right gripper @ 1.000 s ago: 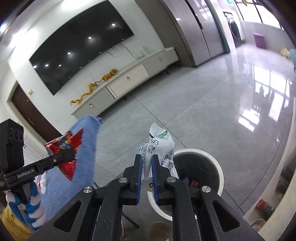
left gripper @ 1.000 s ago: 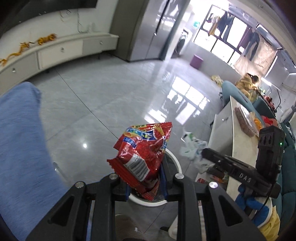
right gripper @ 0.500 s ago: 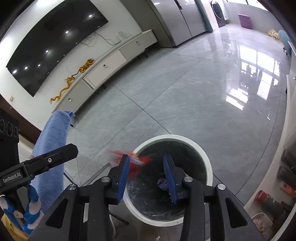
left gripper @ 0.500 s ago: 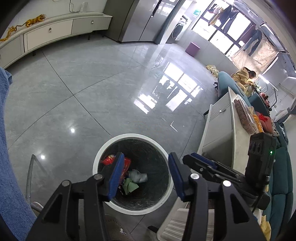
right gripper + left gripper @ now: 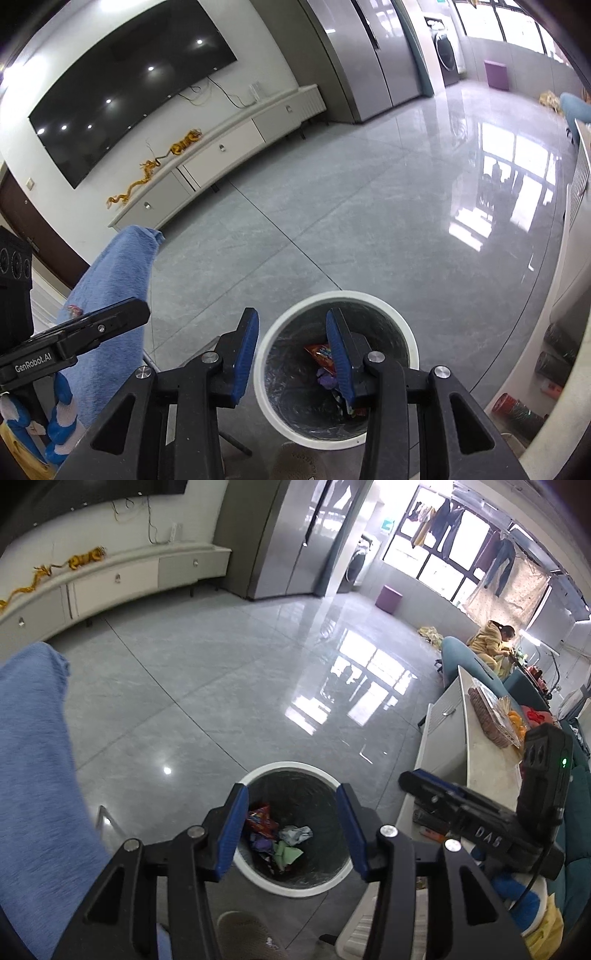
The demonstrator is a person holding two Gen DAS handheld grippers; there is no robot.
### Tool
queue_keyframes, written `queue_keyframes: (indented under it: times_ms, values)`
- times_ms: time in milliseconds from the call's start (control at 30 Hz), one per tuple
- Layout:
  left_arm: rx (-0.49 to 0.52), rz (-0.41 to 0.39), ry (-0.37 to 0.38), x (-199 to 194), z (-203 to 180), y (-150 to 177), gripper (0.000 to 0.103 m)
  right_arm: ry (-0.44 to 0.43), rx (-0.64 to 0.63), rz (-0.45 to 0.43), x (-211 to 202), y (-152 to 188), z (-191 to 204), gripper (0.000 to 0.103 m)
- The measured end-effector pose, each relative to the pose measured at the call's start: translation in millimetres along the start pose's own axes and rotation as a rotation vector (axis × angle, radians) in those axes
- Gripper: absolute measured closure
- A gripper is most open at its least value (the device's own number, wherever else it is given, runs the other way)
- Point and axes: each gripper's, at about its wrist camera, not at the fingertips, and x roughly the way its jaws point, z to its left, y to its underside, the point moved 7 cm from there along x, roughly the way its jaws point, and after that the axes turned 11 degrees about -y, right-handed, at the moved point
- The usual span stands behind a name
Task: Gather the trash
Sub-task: 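Open both tools over the bin to drop the bags, then move both open tools back over the rug toward the remaining items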
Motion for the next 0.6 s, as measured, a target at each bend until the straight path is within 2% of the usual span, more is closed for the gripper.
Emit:
queue_keyframes:
  times_ms: [133, 333, 467, 500, 533, 600]
  values:
    - [-0.004, -0.048, -0.038, -38, 21, 7, 0.056, 0.000, -0.025, -0.057, -21, -8, 21, 0.065]
    - [-0.035, -0.123, -0.123, -98, 63, 21, 0.055, -0.017, -0.082, -0.125, -52, -14, 61, 0.057]
    - [-0.088, -0.187, -0.203, -148, 101, 33, 0.055, -0.021, -0.148, -0.159, -69, -17, 98, 0.048]
    - [-0.104, -0.198, -0.221, -160, 110, 37, 0.052, -0.026, -0.162, -0.167, -73, -18, 106, 0.046]
    - [-0.121, -0.213, -0.235, -171, 119, 42, 0.043, -0.032, -0.176, -0.175, -77, -18, 114, 0.045]
    - [-0.151, -0.240, -0.270, -191, 135, 50, 0.036, -0.045, -0.209, -0.190, -85, -18, 133, 0.038]
